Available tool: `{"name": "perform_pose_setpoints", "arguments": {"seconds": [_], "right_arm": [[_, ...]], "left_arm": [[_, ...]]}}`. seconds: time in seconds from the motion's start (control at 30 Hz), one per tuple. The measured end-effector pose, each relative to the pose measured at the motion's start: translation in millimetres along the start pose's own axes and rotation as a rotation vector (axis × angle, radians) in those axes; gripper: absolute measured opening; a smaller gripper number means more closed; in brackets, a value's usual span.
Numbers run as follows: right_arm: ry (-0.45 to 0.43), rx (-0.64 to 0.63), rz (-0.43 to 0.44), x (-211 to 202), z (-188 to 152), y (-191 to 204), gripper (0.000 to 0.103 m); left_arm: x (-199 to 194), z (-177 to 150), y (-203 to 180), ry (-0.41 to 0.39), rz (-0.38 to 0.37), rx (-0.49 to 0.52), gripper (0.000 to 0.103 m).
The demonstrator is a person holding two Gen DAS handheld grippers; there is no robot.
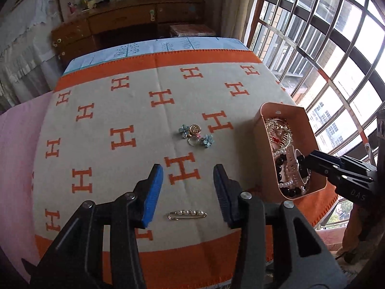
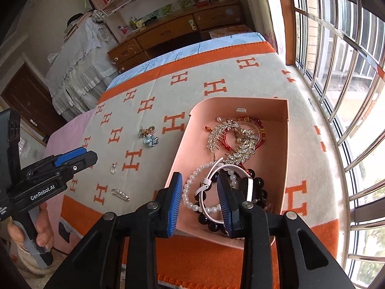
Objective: Organize jewelry
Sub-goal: 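Release the white watch into the pink box with the right gripper while the left drops the pearl bracelet in, then grasp the gold pearl safety pin with the left gripper while the right reaches toward the earrings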
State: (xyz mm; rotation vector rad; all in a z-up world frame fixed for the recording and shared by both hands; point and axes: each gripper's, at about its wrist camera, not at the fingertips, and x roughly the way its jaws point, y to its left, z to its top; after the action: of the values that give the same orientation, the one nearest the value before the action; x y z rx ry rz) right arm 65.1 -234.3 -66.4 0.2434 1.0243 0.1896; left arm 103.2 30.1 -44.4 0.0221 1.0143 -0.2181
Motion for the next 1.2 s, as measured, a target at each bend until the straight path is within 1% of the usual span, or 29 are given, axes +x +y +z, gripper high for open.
{"name": "perform_pose_setpoints", "arguments": {"seconds": [0.03,0.1,0.23,0.4,0.53,0.7,0.8,0.87,0.93,1.0,1.07,1.2], "right_arm": [[-0.022,-0.008,-0.003,-3,0,3,0.035],[-0.058,-0.023,-0.009,-14,-2,9,0.035],[-0.098,-0.048,-0.007,-28,-4,22,0.035],[-0.108,-0.072,0.014,-32,-7,37,0.035],[-0.085,-0.085,0.029,-27,-13,47,0.036],[-0.051,-0.112,0.039,-18,-18,61,0.035],[-0.044,-0.125,0.041,-15,-21,68,0.035],[-0.04,-0.131,0.042,-14,-23,73,0.035],[-0.032,-0.136,0.046,-11,-24,76,0.035],[-0.02,-0.14,0.05,-8,-27,78,0.036],[-0.009,-0.141,0.052,-4,-28,80,0.036],[-0.008,-0.14,0.048,-2,-28,81,0.036]], "left_arm": [[-1,-1,7,-0.004,0.006,-0.018,0.04],[-5,-4,21,-0.015,0.015,-0.05,0.04],[-11,-11,41,-0.025,0.024,-0.098,0.04],[-12,-23,53,-0.02,0.027,-0.117,0.04],[-12,-36,54,-0.01,0.01,-0.087,0.04],[-8,-52,42,0.004,-0.037,-0.004,0.04],[-1,-59,34,0.027,-0.095,0.056,0.04],[5,-62,28,0.043,-0.15,0.121,0.04],[11,-64,23,0.049,-0.191,0.209,0.04],[18,-64,18,0.063,-0.203,0.304,0.04],[27,-62,14,0.083,-0.213,0.376,0.04],[45,-55,11,0.132,-0.252,0.463,0.04]]}}
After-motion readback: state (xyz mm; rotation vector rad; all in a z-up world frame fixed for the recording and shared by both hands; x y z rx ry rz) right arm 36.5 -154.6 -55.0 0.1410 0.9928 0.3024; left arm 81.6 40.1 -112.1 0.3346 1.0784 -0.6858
